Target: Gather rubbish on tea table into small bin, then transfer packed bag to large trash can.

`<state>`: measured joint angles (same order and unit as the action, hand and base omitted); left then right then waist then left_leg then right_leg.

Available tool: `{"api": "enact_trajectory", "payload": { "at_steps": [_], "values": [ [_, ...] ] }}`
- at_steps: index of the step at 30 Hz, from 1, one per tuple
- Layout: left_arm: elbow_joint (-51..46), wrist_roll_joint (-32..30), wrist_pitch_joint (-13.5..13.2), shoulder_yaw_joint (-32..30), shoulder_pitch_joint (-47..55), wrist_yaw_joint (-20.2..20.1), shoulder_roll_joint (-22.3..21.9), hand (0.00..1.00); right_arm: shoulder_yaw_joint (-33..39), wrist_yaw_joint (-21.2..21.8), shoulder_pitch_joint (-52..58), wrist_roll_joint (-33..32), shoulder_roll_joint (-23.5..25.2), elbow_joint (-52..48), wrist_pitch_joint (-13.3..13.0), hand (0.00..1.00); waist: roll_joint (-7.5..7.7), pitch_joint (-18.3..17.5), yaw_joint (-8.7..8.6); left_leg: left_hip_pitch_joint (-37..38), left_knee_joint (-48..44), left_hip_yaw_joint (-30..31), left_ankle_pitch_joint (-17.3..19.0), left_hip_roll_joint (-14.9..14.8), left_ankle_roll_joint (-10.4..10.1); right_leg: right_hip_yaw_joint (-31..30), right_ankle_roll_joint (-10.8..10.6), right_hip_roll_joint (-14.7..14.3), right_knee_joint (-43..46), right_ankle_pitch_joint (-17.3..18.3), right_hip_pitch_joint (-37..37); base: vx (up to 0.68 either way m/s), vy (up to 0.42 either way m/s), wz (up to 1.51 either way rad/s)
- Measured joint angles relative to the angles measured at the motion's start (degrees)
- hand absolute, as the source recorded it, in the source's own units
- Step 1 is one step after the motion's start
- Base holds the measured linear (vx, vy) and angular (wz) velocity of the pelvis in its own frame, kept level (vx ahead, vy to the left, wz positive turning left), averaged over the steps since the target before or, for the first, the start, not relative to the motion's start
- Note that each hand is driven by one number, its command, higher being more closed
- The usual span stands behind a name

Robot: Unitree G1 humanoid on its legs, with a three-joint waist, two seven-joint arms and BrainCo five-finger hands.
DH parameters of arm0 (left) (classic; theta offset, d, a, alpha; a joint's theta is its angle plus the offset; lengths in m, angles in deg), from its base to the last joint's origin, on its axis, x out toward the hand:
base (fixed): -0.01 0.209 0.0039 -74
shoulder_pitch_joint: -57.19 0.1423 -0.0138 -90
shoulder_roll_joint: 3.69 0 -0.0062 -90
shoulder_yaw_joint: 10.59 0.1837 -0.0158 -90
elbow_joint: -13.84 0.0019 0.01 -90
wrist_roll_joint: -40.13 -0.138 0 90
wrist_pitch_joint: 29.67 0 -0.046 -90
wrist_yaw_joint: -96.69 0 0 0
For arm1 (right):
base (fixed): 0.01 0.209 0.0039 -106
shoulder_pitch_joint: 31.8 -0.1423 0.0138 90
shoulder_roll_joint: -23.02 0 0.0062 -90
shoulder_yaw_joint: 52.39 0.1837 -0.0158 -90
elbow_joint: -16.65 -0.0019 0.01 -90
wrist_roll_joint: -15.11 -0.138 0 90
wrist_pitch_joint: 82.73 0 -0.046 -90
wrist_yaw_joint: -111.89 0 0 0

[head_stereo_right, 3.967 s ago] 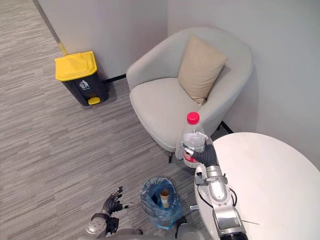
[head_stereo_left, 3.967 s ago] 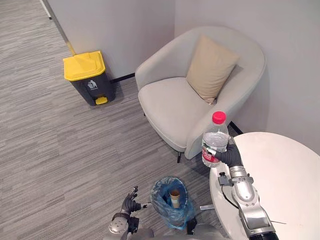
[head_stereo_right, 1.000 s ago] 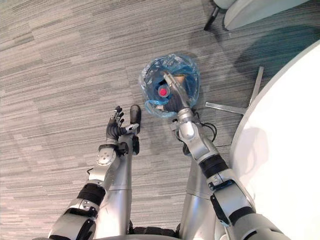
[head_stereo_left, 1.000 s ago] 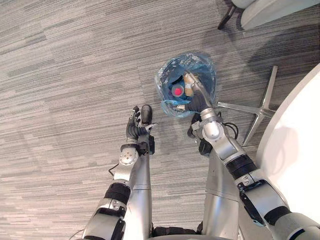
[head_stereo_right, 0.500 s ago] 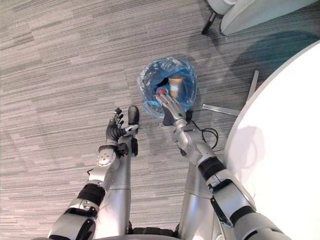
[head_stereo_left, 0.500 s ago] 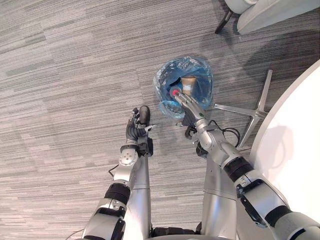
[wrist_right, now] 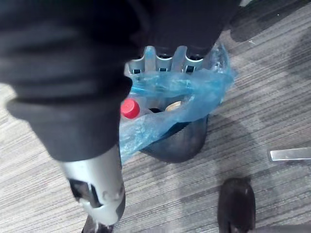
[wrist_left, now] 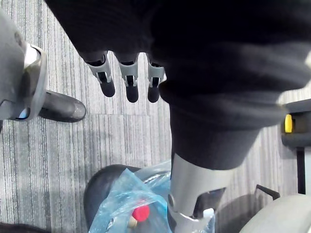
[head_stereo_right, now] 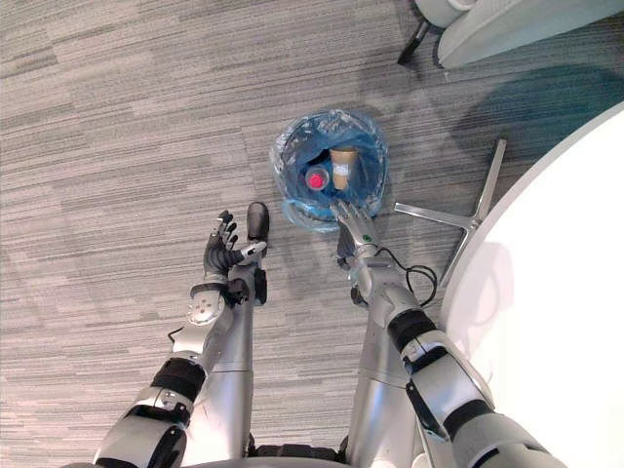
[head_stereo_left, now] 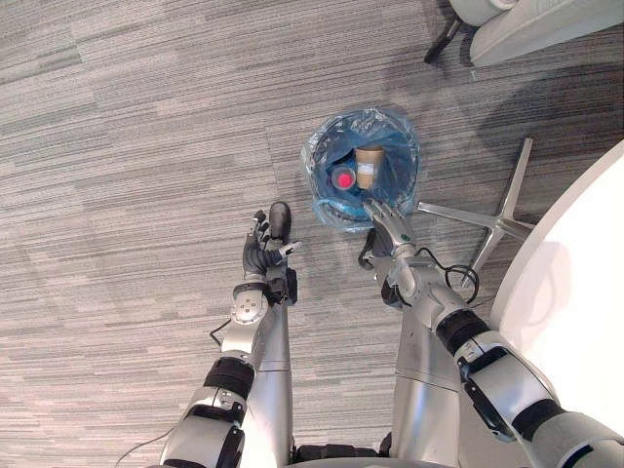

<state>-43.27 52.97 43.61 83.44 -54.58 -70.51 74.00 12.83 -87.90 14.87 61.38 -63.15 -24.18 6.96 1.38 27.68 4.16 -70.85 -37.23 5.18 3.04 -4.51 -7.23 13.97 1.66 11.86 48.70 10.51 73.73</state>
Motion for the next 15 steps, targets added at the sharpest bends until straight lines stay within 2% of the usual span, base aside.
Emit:
{"api": "enact_trajectory", "payload": {
  "at_steps": [1,8,11,15],
  "values": [
    [0.02,0.05,0.01,0.01,-0.35,0.0,0.0,0.0,-0.01,0.04,-0.24,0.11,0.07,0.38,0.23,1.0,0.0,0.0,0.09,-0.43,-0.5,0.14,-0.09,0.39,-0.15,0.07,0.39,0.19,0.66,0.25,0.41,-0.02,-0.006,0.12],
    [-1.85,0.06,-0.11,0.12,-0.64,-0.1,-0.09,0.0,-0.01,1.16,-1.56,0.59,0.48,4.95,0.87,1.0,-0.08,-0.02,0.23,-2.6,-1.91,0.38,0.12,0.79,0.09,0.11,0.08,1.36,3.08,1.62,2.52,-0.02,-0.006,0.1],
    [-2.47,0.08,-0.23,0.2,-1.61,-0.17,-0.12,0.0,0.06,1.11,-2.88,0.4,0.06,6.32,0.94,1.0,-0.1,-0.03,1.3,-4.16,-2.68,0.4,0.11,0.79,0.08,0.14,0.46,1.47,4.15,1.86,4.14,-0.03,-0.004,0.04],
    [-2.46,0.53,-0.2,0.22,-1.75,-0.21,-0.18,0.0,0.01,1.05,-3.15,-0.99,0.0,6.25,0.8,1.0,-0.17,-0.07,1.5,-4.38,-3.42,0.68,0.11,1.0,0.06,0.42,0.43,2.0,5.4,2.61,4.27,-0.02,-0.009,0.09]
  ]
}}
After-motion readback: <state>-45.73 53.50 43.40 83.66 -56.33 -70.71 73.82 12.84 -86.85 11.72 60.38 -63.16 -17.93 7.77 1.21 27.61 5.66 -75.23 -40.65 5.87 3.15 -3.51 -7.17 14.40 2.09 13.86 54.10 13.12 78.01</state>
